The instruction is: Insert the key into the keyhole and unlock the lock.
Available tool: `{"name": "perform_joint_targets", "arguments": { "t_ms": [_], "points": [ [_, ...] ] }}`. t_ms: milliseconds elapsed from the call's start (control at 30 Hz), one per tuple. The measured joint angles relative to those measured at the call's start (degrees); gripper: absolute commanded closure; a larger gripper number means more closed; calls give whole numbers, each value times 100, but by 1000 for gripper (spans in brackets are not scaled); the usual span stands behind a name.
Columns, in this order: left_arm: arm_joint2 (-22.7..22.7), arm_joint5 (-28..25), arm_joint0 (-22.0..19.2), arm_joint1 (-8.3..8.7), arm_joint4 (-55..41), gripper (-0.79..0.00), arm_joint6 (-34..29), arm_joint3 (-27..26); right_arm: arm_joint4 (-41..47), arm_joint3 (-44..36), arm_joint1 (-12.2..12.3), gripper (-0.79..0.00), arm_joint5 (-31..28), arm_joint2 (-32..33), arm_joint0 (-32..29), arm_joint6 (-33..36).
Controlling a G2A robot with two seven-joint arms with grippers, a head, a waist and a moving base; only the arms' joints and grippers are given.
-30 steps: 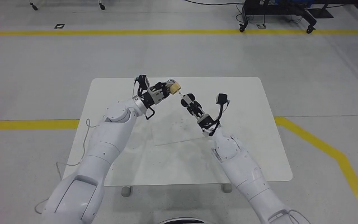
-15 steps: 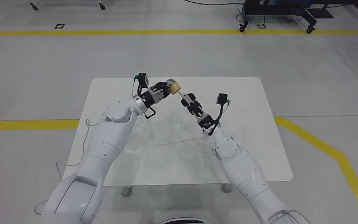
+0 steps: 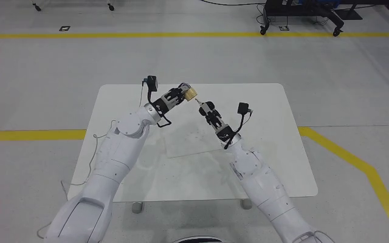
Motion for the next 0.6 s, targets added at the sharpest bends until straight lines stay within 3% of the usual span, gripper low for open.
{"name": "perform_joint_targets", "arguments": {
  "t_ms": [600],
  "points": [
    [-18,104,75,7,172,0,-12,-166,71,-27,-27,0,-2,-48,32,63]
  ]
}}
